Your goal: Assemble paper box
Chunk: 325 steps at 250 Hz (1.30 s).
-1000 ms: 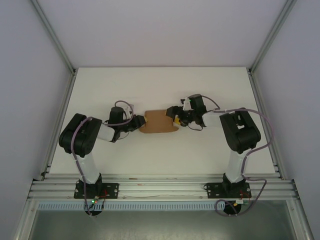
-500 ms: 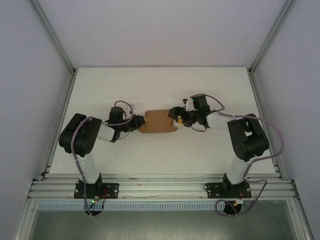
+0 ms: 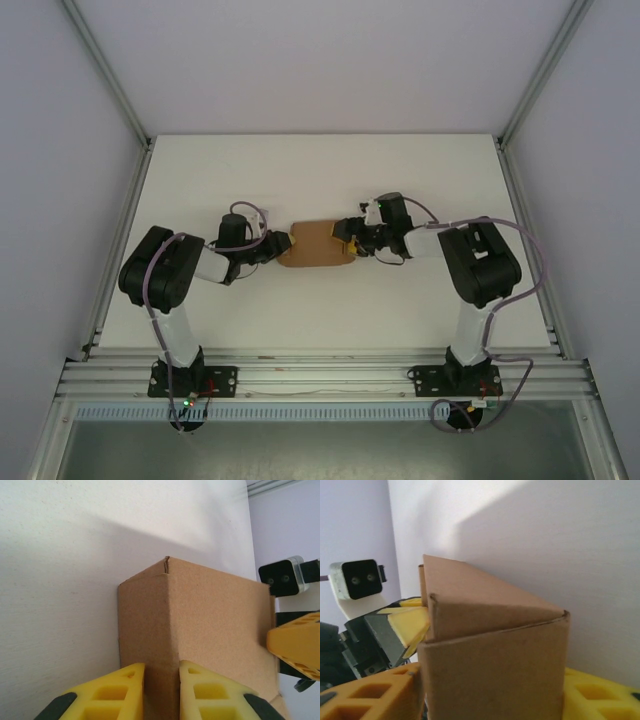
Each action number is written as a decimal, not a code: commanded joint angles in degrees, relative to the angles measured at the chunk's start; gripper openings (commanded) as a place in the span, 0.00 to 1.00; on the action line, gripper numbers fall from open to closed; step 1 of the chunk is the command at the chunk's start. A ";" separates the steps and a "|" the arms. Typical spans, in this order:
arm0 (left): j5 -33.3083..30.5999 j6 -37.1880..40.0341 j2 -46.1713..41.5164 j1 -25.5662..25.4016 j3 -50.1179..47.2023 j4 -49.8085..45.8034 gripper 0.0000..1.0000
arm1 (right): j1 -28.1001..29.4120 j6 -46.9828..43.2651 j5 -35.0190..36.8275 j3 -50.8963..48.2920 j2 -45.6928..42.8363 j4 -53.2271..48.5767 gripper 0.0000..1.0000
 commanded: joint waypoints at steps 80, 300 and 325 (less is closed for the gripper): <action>0.06 5.95 -10.07 -0.02 3.62 -8.44 0.87 | -0.09 0.36 4.23 0.63 -10.29 -7.75 0.41; -46.33 85.05 -38.30 -33.22 9.60 -51.90 1.00 | -3.09 19.56 -7.61 11.27 -19.41 -51.42 0.40; -50.93 84.65 -36.05 -33.28 9.73 -49.60 1.00 | -3.11 19.23 -7.96 11.32 -19.54 -52.80 0.40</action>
